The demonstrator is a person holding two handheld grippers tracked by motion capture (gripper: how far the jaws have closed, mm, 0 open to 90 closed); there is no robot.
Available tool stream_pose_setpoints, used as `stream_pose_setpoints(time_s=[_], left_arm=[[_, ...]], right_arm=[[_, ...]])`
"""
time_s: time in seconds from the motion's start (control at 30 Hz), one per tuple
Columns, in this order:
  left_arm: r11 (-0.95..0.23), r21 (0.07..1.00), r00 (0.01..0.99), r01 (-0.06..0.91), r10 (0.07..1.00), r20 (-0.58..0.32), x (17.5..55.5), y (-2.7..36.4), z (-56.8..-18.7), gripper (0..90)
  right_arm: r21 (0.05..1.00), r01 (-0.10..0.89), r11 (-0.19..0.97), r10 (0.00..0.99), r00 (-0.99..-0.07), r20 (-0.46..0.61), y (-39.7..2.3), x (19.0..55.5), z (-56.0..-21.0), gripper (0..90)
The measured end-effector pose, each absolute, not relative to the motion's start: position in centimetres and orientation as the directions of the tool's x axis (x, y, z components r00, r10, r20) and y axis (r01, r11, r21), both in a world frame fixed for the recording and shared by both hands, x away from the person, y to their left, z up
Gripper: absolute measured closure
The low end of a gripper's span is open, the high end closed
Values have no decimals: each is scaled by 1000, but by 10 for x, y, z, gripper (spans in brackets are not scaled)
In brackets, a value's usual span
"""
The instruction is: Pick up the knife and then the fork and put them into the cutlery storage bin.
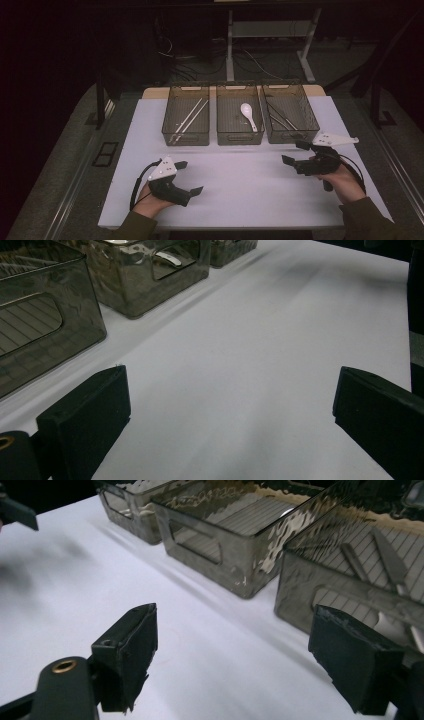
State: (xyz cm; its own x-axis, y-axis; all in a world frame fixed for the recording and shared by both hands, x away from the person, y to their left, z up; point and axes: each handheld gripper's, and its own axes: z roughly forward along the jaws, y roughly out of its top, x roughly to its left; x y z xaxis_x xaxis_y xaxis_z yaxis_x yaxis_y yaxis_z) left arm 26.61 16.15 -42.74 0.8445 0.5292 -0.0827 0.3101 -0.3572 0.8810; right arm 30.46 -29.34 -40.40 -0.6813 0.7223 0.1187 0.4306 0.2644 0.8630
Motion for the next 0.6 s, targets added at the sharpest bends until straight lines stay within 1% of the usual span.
stream_pose_setpoints(time_s=[0.6], left_arm=[[-359,881,845,307,529,-79,266,161,-427,13]], right_arm=[[859,432,275,700,-703,130,-294,276,-419,198]])
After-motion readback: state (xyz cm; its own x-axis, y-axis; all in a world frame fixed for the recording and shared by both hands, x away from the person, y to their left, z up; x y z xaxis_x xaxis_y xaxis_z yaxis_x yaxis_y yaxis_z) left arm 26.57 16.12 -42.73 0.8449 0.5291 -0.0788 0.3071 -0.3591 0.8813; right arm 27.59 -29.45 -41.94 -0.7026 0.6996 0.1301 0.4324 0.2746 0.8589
